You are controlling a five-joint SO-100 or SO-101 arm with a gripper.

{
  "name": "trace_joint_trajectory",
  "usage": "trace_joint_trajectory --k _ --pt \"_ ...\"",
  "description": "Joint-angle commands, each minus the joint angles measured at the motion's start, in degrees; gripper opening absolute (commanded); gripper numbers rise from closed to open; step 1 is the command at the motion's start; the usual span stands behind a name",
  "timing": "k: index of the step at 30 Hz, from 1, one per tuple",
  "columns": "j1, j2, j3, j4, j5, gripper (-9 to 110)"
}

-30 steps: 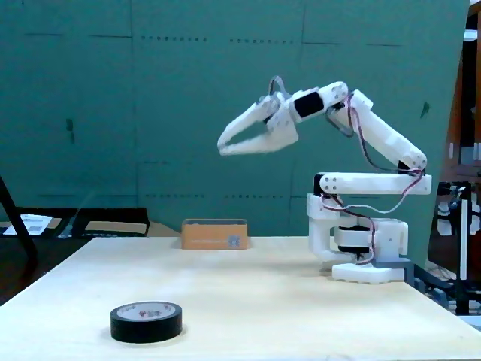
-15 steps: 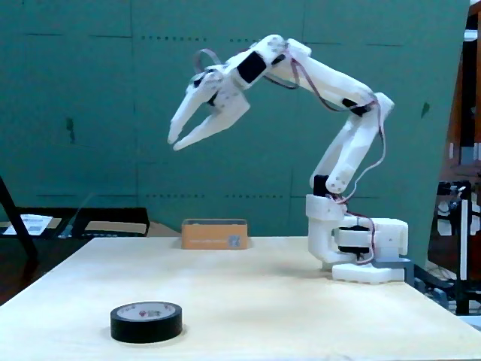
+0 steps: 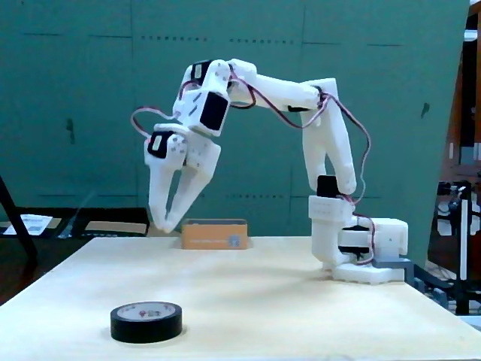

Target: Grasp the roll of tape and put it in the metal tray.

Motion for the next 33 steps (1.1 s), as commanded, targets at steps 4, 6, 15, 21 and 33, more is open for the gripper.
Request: trace_joint_trajectory --k 4,6,15,21,33 --pt "-4.04 -8.70 -9.32 2.90 2.81 0" --pt "-5.10 -10.55 -10.37 2.90 2.90 0" --pt "-7.65 -12.57 -12.04 2.11 6.59 0" --pt "-7.47 -12.74 -11.95 2.20 9.76 14" --pt "-7.21 -13.97 -11.25 -0.44 13.36 17"
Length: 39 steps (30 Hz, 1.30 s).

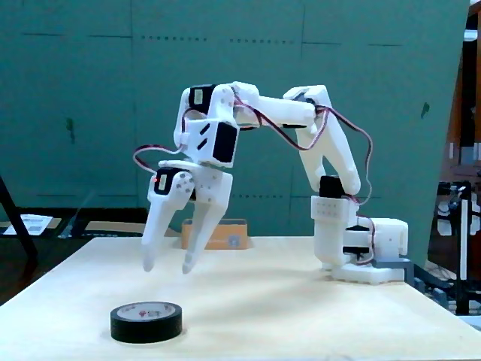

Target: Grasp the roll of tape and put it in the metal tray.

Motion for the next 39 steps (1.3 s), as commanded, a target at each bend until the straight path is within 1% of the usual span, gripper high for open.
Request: trace_joint_trajectory --k 1,7,20,22,26,37,39 --pt "0.00 -1.41 -1.85 -2.72 1.23 17" --pt "-0.26 -9.14 -2.37 -7.03 2.72 17" --pt "-0.18 -10.55 -4.22 -6.59 3.52 16" --pt "-0.18 -10.55 -4.22 -6.59 3.34 14" --pt "-0.26 -10.55 -4.22 -6.59 2.99 -1" --pt "-0.97 -9.93 -4.22 -6.33 2.99 0" --pt "-0.79 -9.32 -5.63 -3.52 2.90 0"
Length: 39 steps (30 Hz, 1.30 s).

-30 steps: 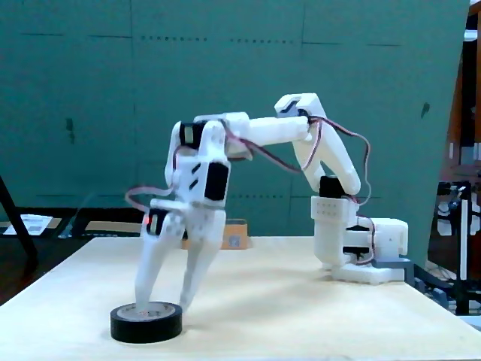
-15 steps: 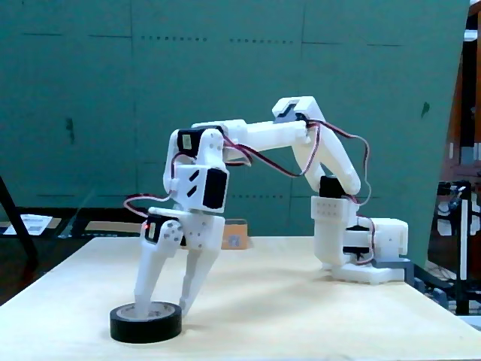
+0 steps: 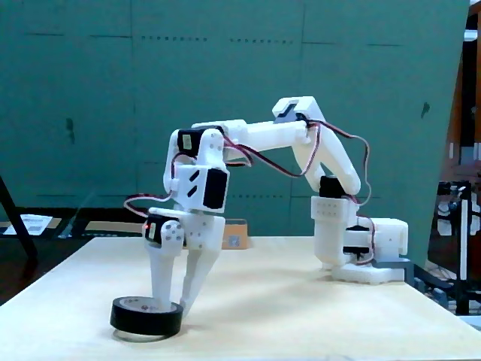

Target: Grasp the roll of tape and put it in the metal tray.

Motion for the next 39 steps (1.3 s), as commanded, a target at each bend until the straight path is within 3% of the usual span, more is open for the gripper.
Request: trace_joint_trajectory --k 1,12,21,29,39 --pt "-0.53 2.20 -4.39 4.04 -0.18 0" --pt "14.24 14.50 -24.52 35.33 -6.94 0" --pt "37.88 26.10 -22.85 35.51 -17.31 0" --pt "63.37 32.08 -6.33 35.16 -25.14 0" --pt "94.92 31.46 6.24 26.81 -25.66 0"
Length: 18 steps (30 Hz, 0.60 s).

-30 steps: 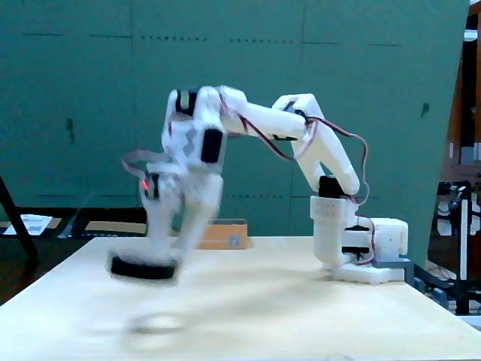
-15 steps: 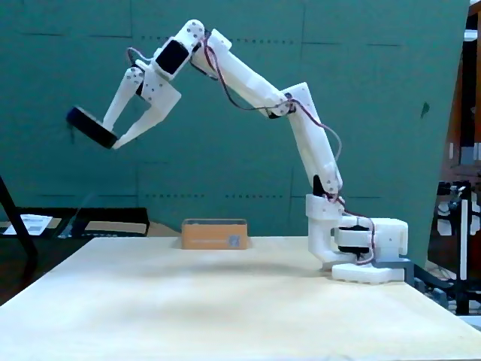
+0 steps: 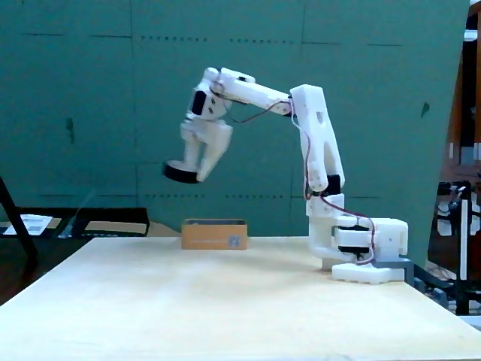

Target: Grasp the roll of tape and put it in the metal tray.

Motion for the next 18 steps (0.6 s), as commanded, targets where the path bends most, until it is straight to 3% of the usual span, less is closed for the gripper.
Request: trace_joint_trajectory --k 1,6,18 --pt "10.37 2.81 4.31 8.70 -0.26 0" --pt "16.87 2.81 14.15 2.11 -0.53 0" --pt "12.22 2.81 18.19 -5.71 3.08 0"
